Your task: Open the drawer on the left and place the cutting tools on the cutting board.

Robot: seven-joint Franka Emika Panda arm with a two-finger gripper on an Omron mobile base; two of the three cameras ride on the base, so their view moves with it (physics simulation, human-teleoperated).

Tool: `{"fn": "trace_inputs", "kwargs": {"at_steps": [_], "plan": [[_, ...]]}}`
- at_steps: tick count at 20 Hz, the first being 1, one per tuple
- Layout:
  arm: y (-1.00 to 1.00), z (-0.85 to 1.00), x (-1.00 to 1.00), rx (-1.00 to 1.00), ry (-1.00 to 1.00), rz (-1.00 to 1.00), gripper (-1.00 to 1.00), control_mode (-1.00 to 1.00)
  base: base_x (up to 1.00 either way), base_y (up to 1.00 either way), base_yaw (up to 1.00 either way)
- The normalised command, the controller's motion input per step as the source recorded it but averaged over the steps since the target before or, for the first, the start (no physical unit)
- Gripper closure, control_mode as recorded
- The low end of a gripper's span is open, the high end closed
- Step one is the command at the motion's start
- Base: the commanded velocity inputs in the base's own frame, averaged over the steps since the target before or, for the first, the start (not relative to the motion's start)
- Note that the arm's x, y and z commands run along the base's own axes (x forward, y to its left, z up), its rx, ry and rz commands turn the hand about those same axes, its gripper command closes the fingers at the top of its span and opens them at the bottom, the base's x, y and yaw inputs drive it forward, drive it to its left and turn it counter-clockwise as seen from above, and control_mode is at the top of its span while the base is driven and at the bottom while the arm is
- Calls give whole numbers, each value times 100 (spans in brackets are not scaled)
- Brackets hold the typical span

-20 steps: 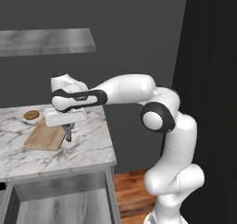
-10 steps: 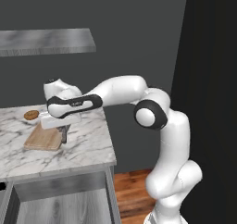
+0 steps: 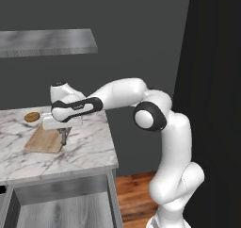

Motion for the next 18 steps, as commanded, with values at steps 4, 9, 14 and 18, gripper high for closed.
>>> {"fn": "trace_inputs", "kwargs": {"at_steps": [4,9,14,18], "plan": [[5,-32,24,11,-3,0,100,-100,0,0,0],[19,-22,26,9,-1,0,100,-100,0,0,0],[24,-13,29,7,0,0,100,-100,0,0,0],[29,-8,22,3,0,0,100,-100,0,0,0]]}}
